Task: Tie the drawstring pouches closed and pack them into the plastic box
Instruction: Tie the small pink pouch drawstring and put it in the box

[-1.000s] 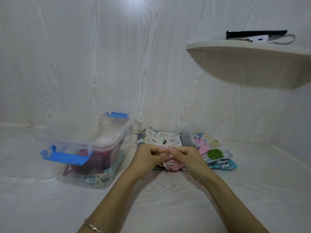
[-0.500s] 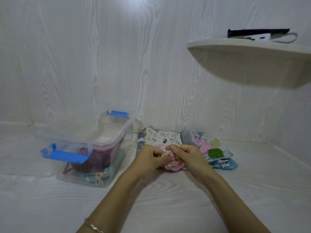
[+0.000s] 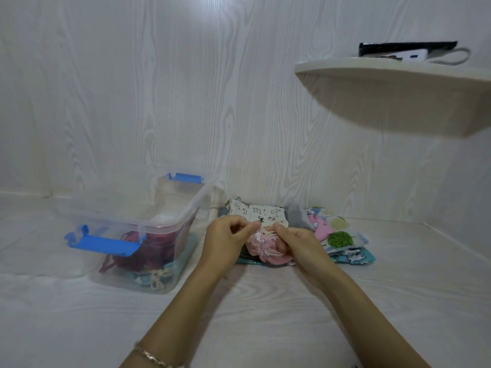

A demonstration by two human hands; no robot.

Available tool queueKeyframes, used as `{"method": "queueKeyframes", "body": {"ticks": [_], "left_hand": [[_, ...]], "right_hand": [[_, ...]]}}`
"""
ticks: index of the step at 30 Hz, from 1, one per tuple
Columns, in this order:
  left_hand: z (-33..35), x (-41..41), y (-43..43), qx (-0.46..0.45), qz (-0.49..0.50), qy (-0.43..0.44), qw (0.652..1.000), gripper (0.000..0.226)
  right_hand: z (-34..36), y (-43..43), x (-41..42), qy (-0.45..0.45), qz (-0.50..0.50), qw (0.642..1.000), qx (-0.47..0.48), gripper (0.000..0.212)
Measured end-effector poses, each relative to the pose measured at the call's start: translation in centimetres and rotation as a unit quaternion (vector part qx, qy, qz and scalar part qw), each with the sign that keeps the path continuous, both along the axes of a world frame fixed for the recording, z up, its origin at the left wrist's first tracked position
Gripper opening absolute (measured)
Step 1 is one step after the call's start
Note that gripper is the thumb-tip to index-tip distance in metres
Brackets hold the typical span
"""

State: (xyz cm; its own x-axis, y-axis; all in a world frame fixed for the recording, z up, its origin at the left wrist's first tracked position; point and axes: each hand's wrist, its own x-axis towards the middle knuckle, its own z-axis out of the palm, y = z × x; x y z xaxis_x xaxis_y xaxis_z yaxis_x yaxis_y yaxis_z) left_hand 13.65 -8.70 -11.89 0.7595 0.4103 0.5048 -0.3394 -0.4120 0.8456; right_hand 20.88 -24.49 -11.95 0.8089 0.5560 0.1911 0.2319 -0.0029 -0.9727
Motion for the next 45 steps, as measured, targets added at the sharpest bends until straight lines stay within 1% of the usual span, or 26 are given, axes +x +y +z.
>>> {"method": "queueKeyframes", "body": {"ticks": [2,3,4,5,6,7,8,10,12,13,15,17,20,21,23,24,25,29,31,33,35,37,39,41,44,45], "left_hand": [[0.1,0.1,0.0,-0.024,0.021,-0.008,0.999,0.025],[0.2,0.0,-0.2,-0.057,0.008,-0.003,0.998,0.028],[0.3,0.1,-0.4,-0.113,-0.028,0.009,0.993,0.031],[0.5,0.1,-0.8,-0.189,-0.077,0.027,0.979,0.035],[0.7,0.1,-1.2,-0.269,-0.128,0.042,0.954,0.038],[0.8,0.1,-1.6,-0.324,-0.162,0.057,0.930,0.039],[0.8,0.1,-1.8,-0.335,-0.172,0.077,0.923,0.037],[0.5,0.1,-2.1,-0.281,-0.160,0.115,0.939,0.027],[-0.4,0.4,-2.2,-0.192,-0.130,0.127,0.964,0.008],[-0.9,0.5,-2.1,-0.137,-0.110,0.129,0.976,0.008],[-1.6,0.6,-1.8,-0.049,-0.097,0.129,0.986,0.022],[-1.9,0.8,-1.5,-0.008,-0.089,0.126,0.988,0.031],[-2.0,1.0,-1.3,0.066,-0.085,0.119,0.987,0.026],[-1.9,0.9,-1.2,0.068,-0.094,0.118,0.986,0.027],[-1.7,0.9,-0.8,0.055,-0.092,0.119,0.987,0.027],[-1.6,1.0,-0.6,0.049,-0.079,0.122,0.988,0.026],[-1.7,1.1,-0.4,0.041,-0.066,0.127,0.989,0.027],[-2.0,1.5,-0.1,-0.004,-0.061,0.131,0.989,0.042],[-1.9,1.4,-0.3,-0.027,-0.053,0.133,0.989,0.044],[-1.8,1.4,-0.4,-0.052,-0.046,0.146,0.987,0.039],[-1.7,1.3,-0.5,-0.074,-0.060,0.167,0.981,0.036],[-1.6,1.2,-0.8,-0.080,-0.092,0.179,0.976,0.037],[-1.5,1.1,-1.1,-0.066,-0.114,0.179,0.975,0.041],[-1.1,0.7,-1.4,-0.049,-0.132,0.174,0.975,0.040],[-0.7,0.2,-1.6,-0.036,-0.157,0.139,0.977,0.023],[-0.6,0.1,-1.5,-0.027,-0.158,0.122,0.979,0.019]], "right_hand": [[-0.2,0.1,0.0,0.022,0.009,1.000,0.000,0.046],[-0.4,0.2,0.1,0.031,0.009,0.999,0.001,0.044],[-0.4,0.4,0.1,0.040,0.006,0.999,0.002,0.043],[-0.5,0.6,0.1,0.045,0.002,0.999,0.004,0.043],[-0.4,0.6,0.0,0.052,-0.004,0.999,0.008,0.044],[-0.3,0.7,0.0,0.060,-0.008,0.998,0.014,0.043],[-0.3,0.7,0.1,0.067,-0.012,0.997,0.020,0.041],[-0.2,0.7,0.0,0.061,-0.015,0.998,0.022,0.039],[-0.4,0.7,-0.2,0.024,-0.021,1.000,0.001,0.039],[-0.5,0.7,-0.3,-0.004,-0.028,1.000,-0.014,0.039],[-0.5,0.8,-0.5,-0.046,-0.038,0.998,-0.027,0.038],[-0.5,0.9,-0.7,-0.058,-0.050,0.997,-0.017,0.036],[-0.3,0.9,-0.5,-0.057,-0.076,0.995,-0.021,0.038],[-0.3,0.9,-0.3,-0.040,-0.072,0.996,-0.022,0.035],[-0.3,0.7,-0.2,0.015,-0.048,0.999,-0.006,0.021],[-0.3,0.6,-0.1,0.029,-0.037,0.999,0.000,0.016],[-0.3,0.5,-0.1,0.021,-0.034,0.999,-0.006,0.016],[-0.4,0.6,-0.6,-0.061,-0.055,0.996,-0.038,0.029],[-0.7,0.6,-0.7,-0.113,-0.069,0.990,-0.036,0.030],[-1.1,0.7,-0.7,-0.201,-0.088,0.974,-0.064,0.028],[-1.3,0.7,-0.7,-0.282,-0.105,0.948,-0.102,0.027],[-1.4,0.8,-0.7,-0.333,-0.098,0.930,-0.123,0.031],[-1.4,0.8,-0.6,-0.370,-0.088,0.914,-0.142,0.026],[-1.4,0.7,-0.6,-0.364,-0.090,0.915,-0.149,0.022],[-0.8,0.6,-0.9,-0.286,-0.105,0.946,-0.109,0.018],[-0.6,0.6,-0.9,-0.273,-0.111,0.951,-0.092,0.018]]}}
